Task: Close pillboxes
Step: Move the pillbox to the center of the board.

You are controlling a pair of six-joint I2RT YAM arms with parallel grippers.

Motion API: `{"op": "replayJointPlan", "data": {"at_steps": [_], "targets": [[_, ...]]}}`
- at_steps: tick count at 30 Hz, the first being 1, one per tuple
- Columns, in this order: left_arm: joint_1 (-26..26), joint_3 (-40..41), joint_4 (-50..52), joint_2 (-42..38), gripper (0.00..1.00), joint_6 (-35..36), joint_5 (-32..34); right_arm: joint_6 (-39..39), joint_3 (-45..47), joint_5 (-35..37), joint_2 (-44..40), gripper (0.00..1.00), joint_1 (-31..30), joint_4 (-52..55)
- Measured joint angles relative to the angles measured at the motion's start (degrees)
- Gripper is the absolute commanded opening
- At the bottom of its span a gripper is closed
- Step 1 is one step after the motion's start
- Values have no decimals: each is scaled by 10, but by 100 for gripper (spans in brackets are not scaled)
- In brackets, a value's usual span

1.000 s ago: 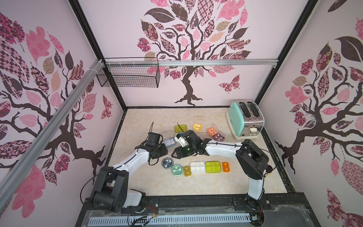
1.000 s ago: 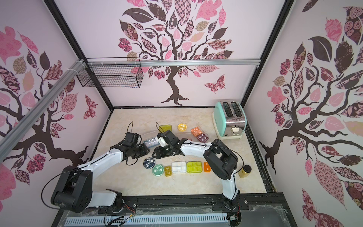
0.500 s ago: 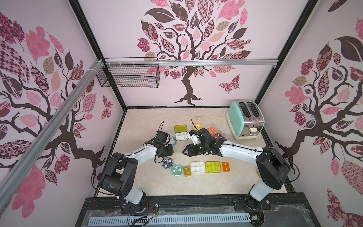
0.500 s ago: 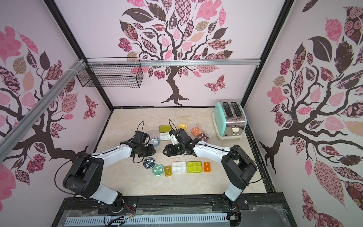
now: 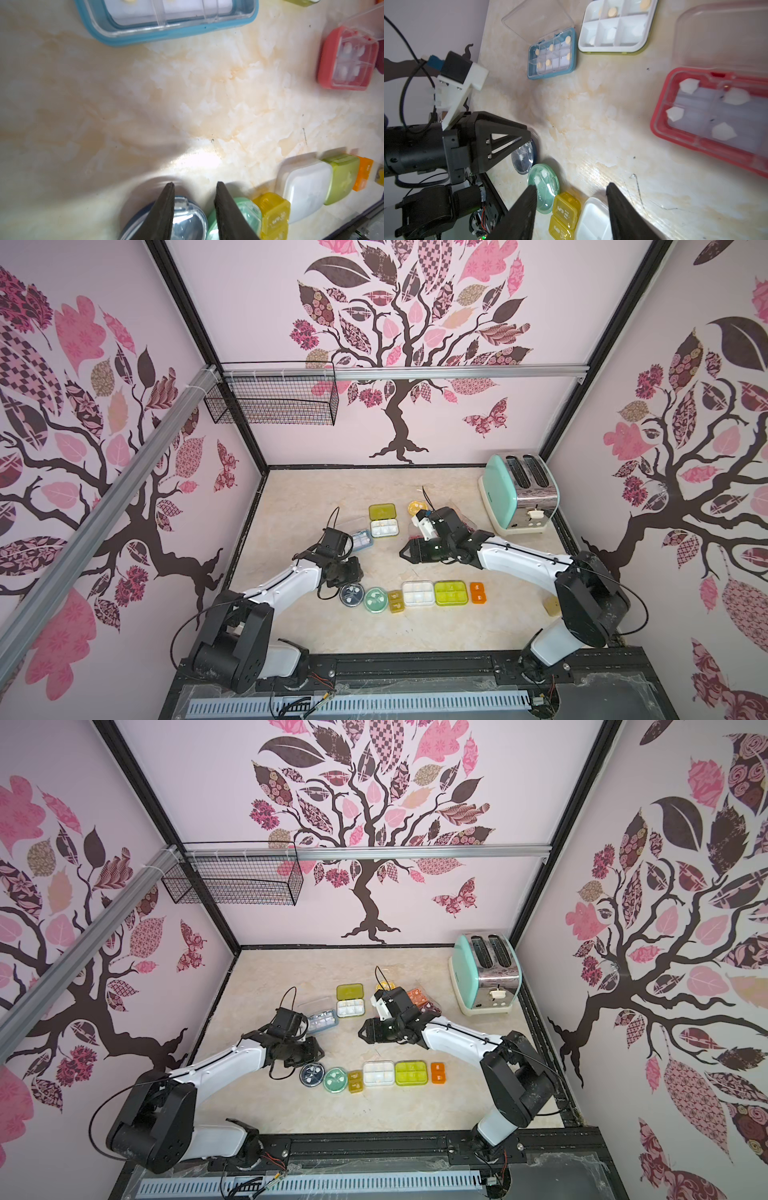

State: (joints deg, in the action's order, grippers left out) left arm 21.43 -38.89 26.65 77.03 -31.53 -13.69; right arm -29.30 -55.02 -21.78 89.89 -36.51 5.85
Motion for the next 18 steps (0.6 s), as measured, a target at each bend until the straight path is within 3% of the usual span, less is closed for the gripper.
{"op": "replayJointPlan", "data": {"at_steps": [8, 18], "targets": [[3, -91, 16, -10, 50, -12, -9, 13, 41, 29, -59, 50, 97, 23], [85, -196, -98, 155, 62, -75, -5, 12, 81, 43, -111, 49, 122, 34]]}}
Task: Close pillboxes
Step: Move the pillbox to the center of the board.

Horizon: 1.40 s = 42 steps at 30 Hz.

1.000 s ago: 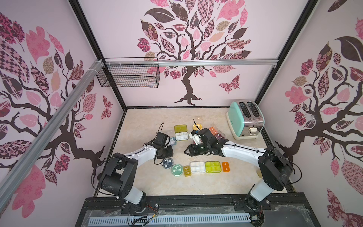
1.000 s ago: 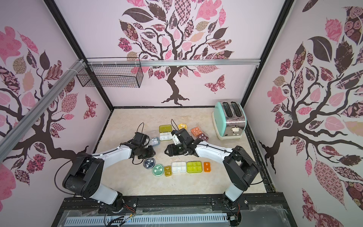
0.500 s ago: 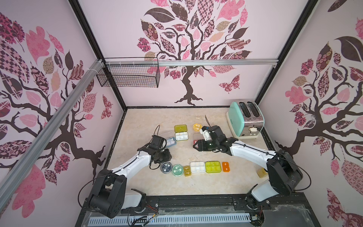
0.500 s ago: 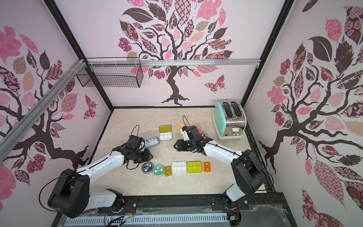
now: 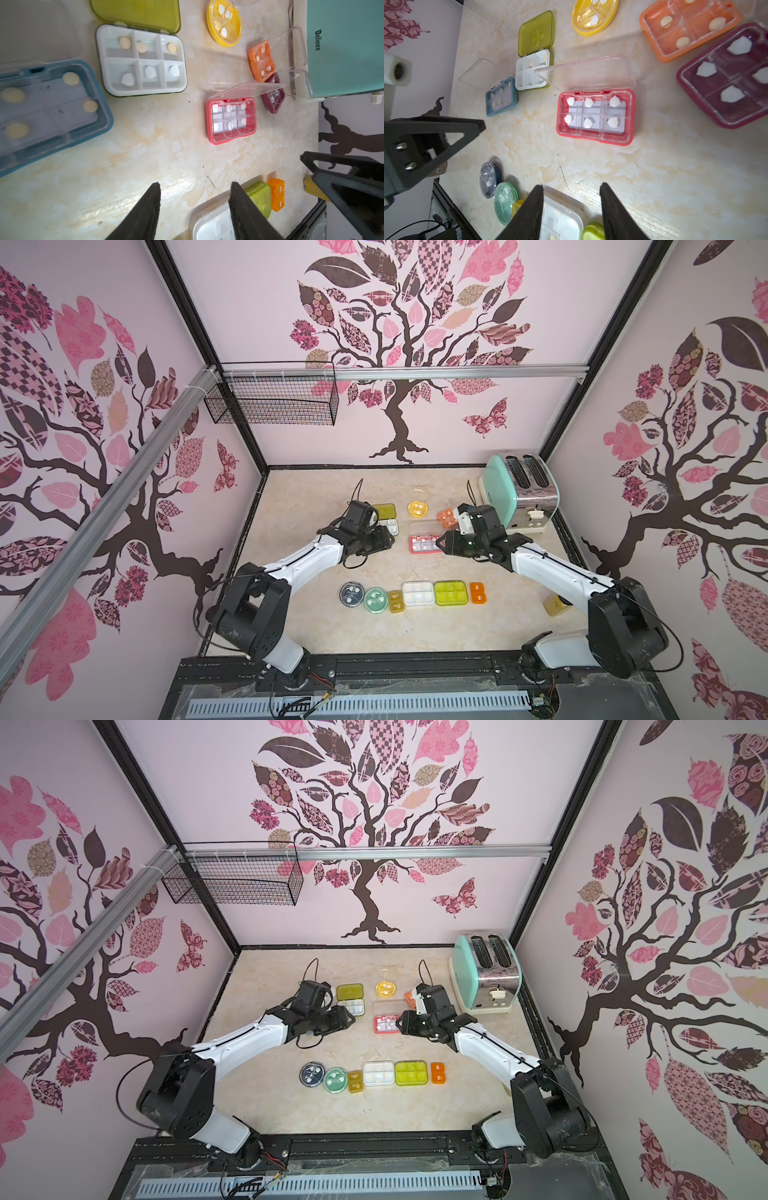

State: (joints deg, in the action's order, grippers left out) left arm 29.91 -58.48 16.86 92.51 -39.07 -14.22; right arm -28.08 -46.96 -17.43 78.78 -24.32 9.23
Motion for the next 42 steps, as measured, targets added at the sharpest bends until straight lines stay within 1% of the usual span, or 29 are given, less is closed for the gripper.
{"op": "replayJointPlan", "data": {"at_steps": [4, 11, 14, 20, 30, 34, 42], "targets": [[20, -36, -19, 71, 64, -6, 0, 4, 13, 8, -13, 54, 11, 12], [39, -77, -21, 133, 66, -10, 5, 11, 50, 8, -50, 57, 30, 25], [45, -101, -19, 157, 64, -9, 5, 11, 63, 7, -58, 58, 31, 26], [47, -136, -2, 189, 52, 3, 11, 11, 79, 5, -77, 58, 35, 30], [59, -154, 9, 222, 37, 10, 23, 13, 85, 0, -89, 58, 37, 30], [60, -155, 17, 223, 27, 16, 26, 15, 85, -2, -92, 58, 38, 30], [60, -154, 34, 221, 19, 22, 39, 15, 91, -9, -96, 58, 38, 30]]}}
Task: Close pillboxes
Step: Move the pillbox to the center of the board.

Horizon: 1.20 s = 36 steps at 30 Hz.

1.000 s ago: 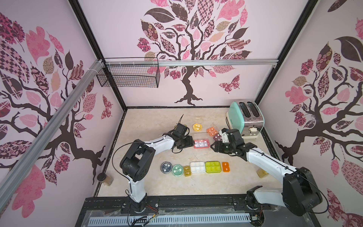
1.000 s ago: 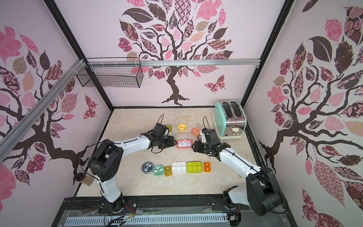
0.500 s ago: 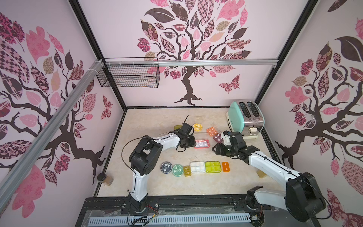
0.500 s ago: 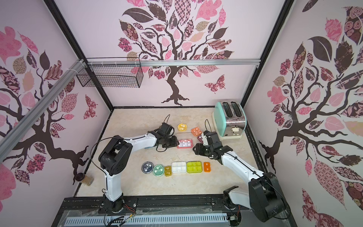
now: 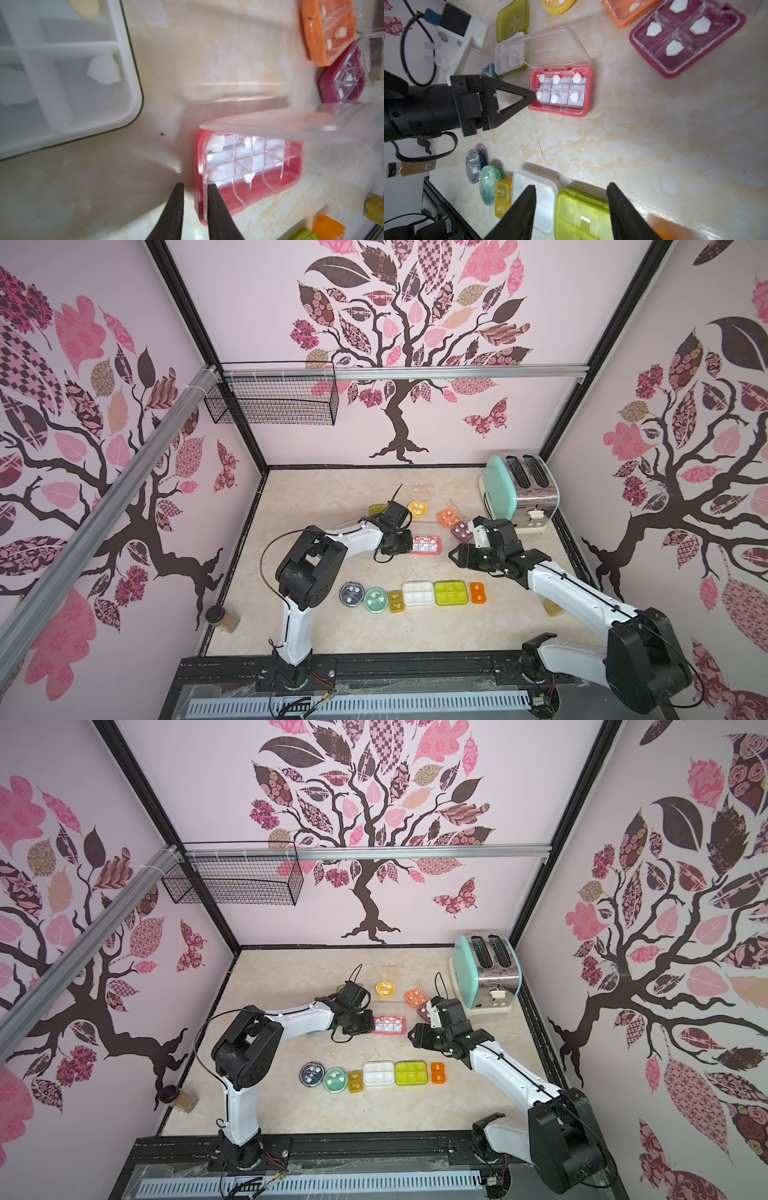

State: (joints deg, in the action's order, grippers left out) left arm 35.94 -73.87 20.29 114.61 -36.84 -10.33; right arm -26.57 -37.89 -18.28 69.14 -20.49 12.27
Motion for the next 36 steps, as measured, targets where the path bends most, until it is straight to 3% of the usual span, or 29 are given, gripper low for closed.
{"op": "replayJointPlan", "data": {"at_steps": [8, 18, 23, 29, 36], "targets": [[0, 61, 17, -56, 18, 6, 17, -5, 0, -14, 8, 58, 0, -7], [0, 130, 24, -124, 17, 9, 34, -42, -29, -71, 100, 47, 0, -47], [0, 134, 24, -126, 17, 13, 41, -36, -80, -86, 132, 50, -7, -61], [0, 143, 40, -136, 24, 30, 54, 48, -170, -94, 163, 61, -17, -51], [-1, 160, 66, -214, 33, 48, 63, 232, -261, -76, 215, 74, -41, -7]]}}
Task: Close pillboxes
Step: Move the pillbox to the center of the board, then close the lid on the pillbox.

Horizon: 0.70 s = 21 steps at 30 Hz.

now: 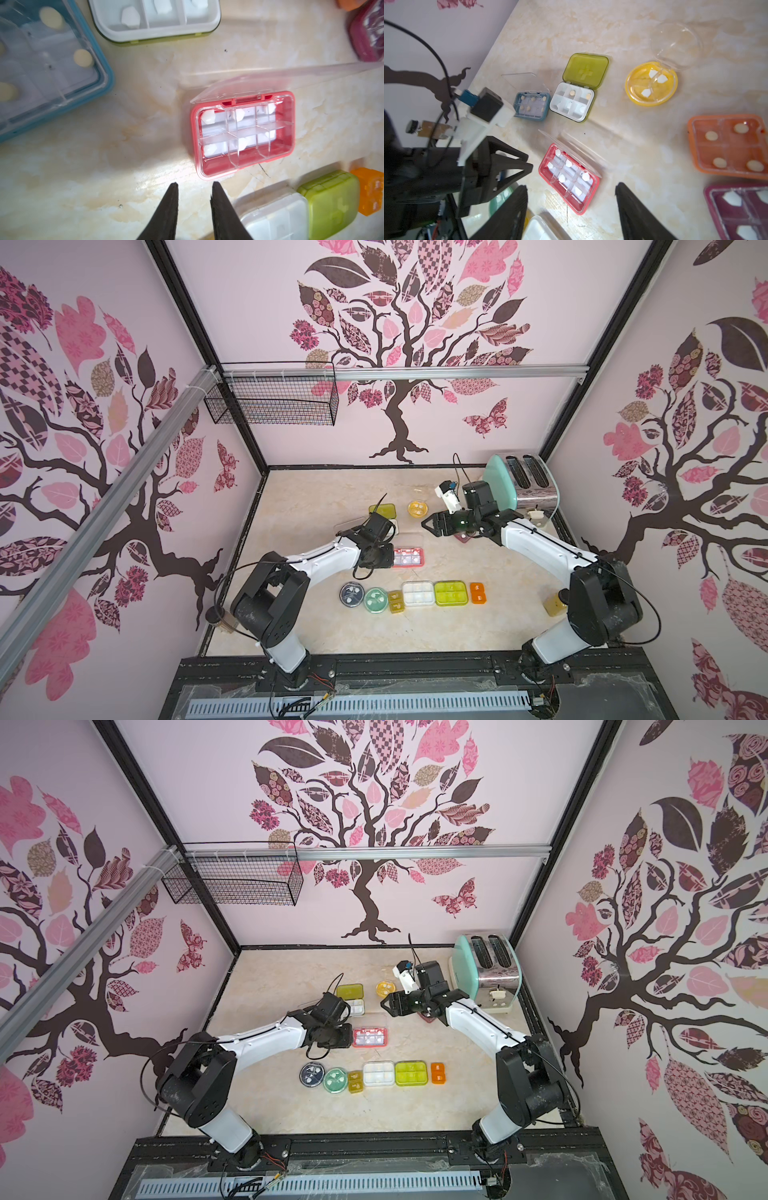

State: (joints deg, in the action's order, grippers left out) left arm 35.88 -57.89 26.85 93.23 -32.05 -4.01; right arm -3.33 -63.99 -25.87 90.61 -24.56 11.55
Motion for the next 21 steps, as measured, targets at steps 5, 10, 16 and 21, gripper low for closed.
{"op": "replayJointPlan", "data": {"at_steps": [5, 10, 16, 21], "targets": [[0, 13, -6, -39, 33, 4, -25, 114, -17, 20, 21, 73, -36, 32], [0, 64, -24, -38, 31, -8, -65, 182, -51, 27, 42, 67, -35, 55], [0, 83, -42, -16, 29, -12, -88, 219, -147, 27, 111, 61, -35, 114], [0, 83, -60, 11, 28, -14, -96, 243, -190, 33, 155, 57, -47, 163]]}}
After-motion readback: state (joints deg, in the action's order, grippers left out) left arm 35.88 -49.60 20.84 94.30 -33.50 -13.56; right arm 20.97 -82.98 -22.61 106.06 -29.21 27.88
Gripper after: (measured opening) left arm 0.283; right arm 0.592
